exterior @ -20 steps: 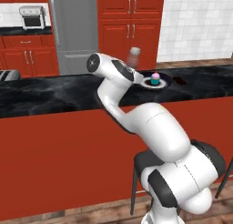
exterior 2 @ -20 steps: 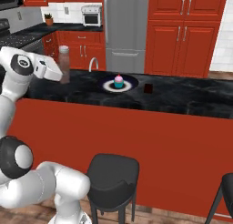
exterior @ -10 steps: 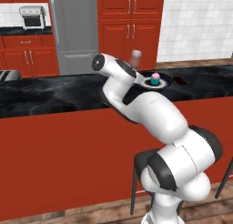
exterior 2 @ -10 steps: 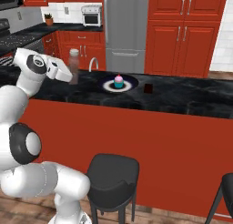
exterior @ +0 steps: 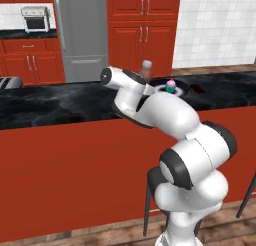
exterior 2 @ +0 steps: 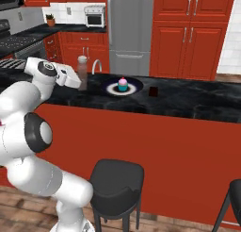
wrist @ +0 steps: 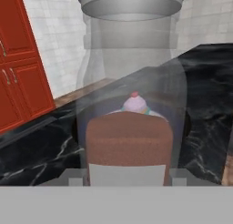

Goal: Take the cinnamon bottle from the cabinet and place it on the dining table, next to the plate with the cupcake. Then take the chocolate from the dining counter and place it on the cupcake plate.

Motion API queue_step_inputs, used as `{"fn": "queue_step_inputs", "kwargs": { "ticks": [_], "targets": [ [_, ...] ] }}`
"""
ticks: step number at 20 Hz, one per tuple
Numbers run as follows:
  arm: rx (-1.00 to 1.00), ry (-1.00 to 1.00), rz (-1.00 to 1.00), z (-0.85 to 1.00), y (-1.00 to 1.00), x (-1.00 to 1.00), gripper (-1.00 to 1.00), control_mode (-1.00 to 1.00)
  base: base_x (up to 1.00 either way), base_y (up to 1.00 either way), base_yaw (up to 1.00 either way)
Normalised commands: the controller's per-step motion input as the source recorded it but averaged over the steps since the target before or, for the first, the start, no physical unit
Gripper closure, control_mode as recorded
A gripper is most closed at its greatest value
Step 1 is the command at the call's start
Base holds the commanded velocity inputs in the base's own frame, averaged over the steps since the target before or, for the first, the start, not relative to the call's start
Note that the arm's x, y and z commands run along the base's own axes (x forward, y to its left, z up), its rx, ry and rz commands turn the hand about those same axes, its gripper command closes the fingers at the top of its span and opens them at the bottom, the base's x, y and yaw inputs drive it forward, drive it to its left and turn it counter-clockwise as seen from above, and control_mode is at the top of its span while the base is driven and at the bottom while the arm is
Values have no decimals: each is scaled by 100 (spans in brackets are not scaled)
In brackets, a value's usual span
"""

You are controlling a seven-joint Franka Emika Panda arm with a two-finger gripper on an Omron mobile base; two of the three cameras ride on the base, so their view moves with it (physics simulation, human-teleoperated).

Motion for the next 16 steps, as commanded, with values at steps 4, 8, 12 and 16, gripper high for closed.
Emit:
{"fn": "queue_step_inputs", "kwargs": {
  "ticks": [4,8,12,16],
  "targets": [
    [-1,0,-9,-19,-1,42,100,-100,0,0,0],
    [-1,0,-18,-15,-1,47,100,-100,0,0,0],
    [-4,0,-17,-16,0,31,100,-100,0,0,0],
    [-9,0,-19,-18,0,31,100,-100,0,0,0]
  ]
}}
